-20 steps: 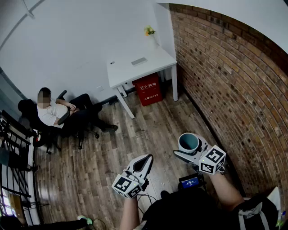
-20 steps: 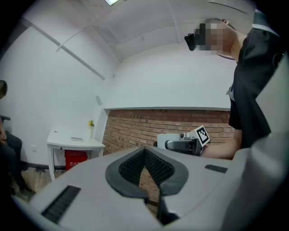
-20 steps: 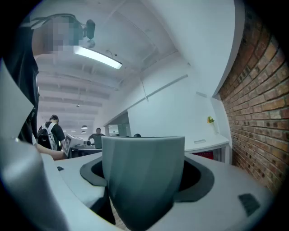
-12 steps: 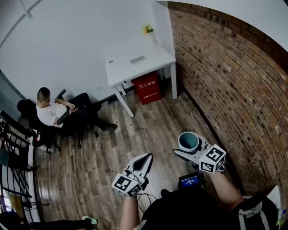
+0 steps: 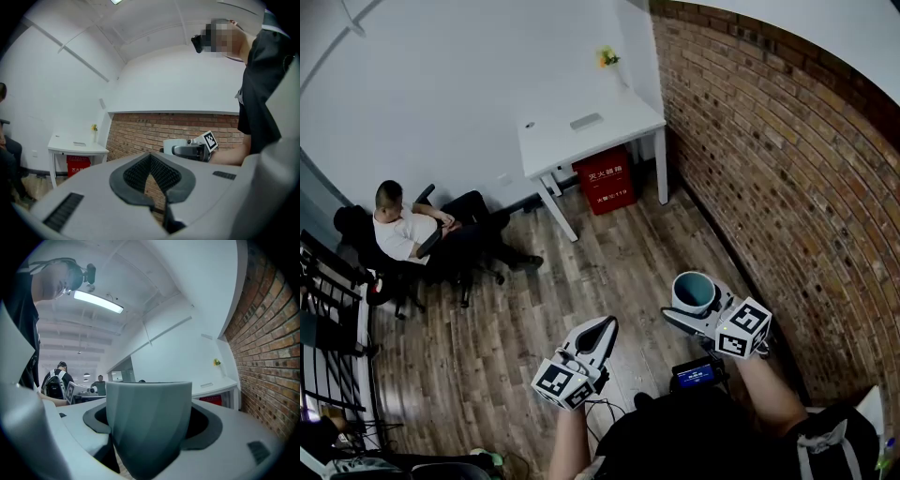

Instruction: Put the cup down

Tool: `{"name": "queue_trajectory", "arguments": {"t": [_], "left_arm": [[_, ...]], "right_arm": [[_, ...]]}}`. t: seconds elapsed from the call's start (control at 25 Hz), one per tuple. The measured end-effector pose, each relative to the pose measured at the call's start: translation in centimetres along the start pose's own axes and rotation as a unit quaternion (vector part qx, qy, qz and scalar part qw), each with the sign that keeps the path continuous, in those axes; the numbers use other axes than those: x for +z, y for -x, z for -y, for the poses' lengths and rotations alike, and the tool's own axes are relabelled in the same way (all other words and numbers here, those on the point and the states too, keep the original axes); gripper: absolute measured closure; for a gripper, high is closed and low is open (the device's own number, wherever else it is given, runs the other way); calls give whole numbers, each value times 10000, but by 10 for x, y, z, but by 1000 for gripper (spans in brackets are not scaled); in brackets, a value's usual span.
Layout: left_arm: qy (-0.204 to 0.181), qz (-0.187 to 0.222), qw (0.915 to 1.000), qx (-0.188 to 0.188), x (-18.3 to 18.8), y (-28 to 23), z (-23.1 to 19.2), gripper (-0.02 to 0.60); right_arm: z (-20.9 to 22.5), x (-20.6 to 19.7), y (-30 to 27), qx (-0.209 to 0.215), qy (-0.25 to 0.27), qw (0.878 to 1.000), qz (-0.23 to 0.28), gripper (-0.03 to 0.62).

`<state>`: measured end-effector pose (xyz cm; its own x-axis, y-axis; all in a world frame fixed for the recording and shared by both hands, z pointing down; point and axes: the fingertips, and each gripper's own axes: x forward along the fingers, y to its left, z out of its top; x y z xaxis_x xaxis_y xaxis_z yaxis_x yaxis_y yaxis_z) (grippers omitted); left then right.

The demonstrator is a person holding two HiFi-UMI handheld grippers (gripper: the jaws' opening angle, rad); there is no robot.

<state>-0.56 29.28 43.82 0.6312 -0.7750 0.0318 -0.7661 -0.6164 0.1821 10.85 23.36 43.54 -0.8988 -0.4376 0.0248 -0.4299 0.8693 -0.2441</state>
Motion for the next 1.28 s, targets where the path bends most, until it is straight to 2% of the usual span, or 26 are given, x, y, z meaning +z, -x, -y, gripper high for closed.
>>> {"name": "queue_trajectory", "arguments": {"t": [1.28], "left_arm": [[17, -38, 10000, -17, -2, -8, -6, 574]], "right_arm": [[14, 0, 1, -87, -216, 9997, 12, 192]]}}
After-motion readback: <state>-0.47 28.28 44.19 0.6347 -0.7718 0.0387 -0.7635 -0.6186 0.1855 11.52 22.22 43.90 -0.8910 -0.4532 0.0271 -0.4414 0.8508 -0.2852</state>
